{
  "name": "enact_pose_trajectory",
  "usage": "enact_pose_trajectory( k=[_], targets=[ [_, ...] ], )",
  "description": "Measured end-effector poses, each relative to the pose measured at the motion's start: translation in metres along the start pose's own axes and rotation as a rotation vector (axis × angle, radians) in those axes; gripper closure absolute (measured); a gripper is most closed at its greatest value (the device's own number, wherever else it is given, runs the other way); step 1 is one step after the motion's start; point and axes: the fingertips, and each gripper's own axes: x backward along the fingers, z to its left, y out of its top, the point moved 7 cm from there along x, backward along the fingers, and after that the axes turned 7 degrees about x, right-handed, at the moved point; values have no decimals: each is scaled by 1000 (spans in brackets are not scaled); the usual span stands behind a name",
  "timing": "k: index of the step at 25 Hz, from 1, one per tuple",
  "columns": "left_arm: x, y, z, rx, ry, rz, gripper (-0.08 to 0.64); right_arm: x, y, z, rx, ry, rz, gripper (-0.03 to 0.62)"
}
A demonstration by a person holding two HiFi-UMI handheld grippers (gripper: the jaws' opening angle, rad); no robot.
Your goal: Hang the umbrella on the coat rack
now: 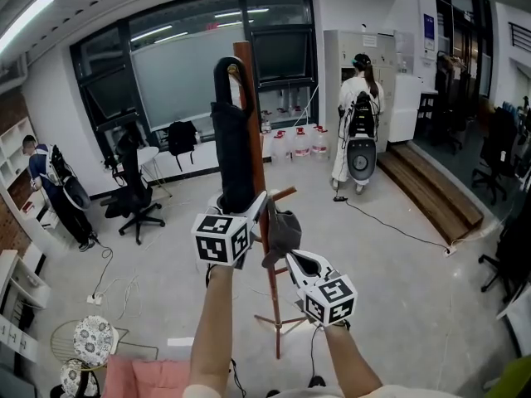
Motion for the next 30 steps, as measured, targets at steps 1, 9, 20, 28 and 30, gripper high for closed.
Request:
enact_pose_trajectory(
  k=[1, 9, 20, 28, 30],
  targets=[
    [0, -1, 0, 2, 1, 3, 281, 1, -1, 0, 0, -3, 0, 589],
    [-7, -6, 2, 19, 2, 24, 281, 6, -7, -1, -8, -8, 16, 589],
    [-18, -14, 7, 40, 10, 56, 281, 14, -13, -7, -14, -28, 30, 589],
    [-22, -27, 10, 63, 10, 74, 279, 15, -16, -7, -17, -44, 32, 589],
    [-23, -28, 8, 66, 9, 74, 278, 16, -16, -6, -16, -42, 35, 589]
  ],
)
